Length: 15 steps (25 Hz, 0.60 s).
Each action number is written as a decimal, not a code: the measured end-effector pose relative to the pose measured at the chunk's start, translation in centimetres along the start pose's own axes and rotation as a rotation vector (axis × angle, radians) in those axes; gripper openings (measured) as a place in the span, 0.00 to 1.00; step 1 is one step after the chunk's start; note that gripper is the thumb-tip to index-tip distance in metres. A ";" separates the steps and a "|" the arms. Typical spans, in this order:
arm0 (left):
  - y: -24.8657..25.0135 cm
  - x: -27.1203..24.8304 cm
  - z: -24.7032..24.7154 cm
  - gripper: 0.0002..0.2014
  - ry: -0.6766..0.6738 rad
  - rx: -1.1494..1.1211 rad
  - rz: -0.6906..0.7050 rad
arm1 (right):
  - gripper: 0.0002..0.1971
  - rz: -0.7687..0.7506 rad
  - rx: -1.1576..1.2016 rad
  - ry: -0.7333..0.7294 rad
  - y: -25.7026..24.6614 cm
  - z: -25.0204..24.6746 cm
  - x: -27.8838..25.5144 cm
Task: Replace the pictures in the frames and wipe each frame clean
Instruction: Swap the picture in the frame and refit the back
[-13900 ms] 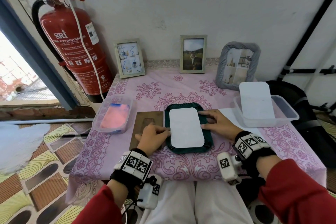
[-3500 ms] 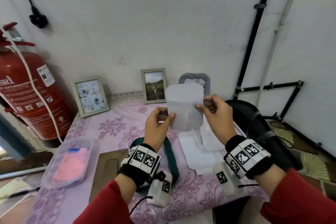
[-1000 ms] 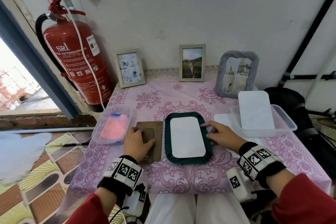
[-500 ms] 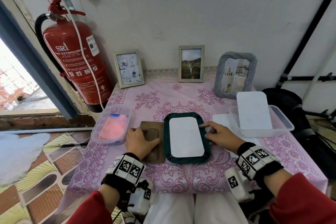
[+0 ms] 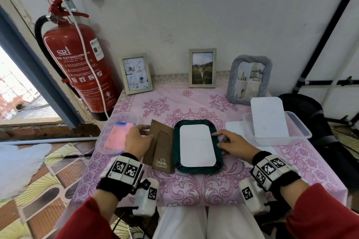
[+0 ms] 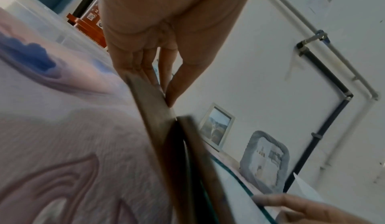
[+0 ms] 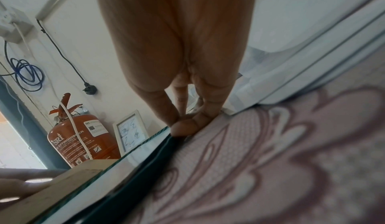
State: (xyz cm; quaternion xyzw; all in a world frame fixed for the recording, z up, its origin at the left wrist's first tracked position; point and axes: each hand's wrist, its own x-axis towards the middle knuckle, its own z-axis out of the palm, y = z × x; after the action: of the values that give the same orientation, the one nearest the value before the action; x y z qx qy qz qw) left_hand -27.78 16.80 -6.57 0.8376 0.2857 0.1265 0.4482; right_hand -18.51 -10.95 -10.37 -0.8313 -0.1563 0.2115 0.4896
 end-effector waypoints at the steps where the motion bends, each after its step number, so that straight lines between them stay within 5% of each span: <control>1: 0.3 0.1 -0.3 0.17 0.009 -0.029 0.005 | 0.16 -0.001 0.004 -0.002 0.0 0.0 0.0; 9: 2.9 0.4 -1.6 0.16 0.115 -0.240 0.142 | 0.16 0.000 0.010 0.000 -0.2 0.0 -0.1; 15: 2.4 -0.5 2.4 0.16 -0.044 -0.403 0.061 | 0.16 -0.006 0.006 -0.001 -0.3 0.1 -0.3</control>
State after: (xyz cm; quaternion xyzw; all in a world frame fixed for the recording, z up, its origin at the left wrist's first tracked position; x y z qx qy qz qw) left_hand -26.12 13.82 -5.94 0.7417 0.2191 0.1765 0.6089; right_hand -18.83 -10.88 -10.05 -0.8293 -0.1582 0.2110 0.4927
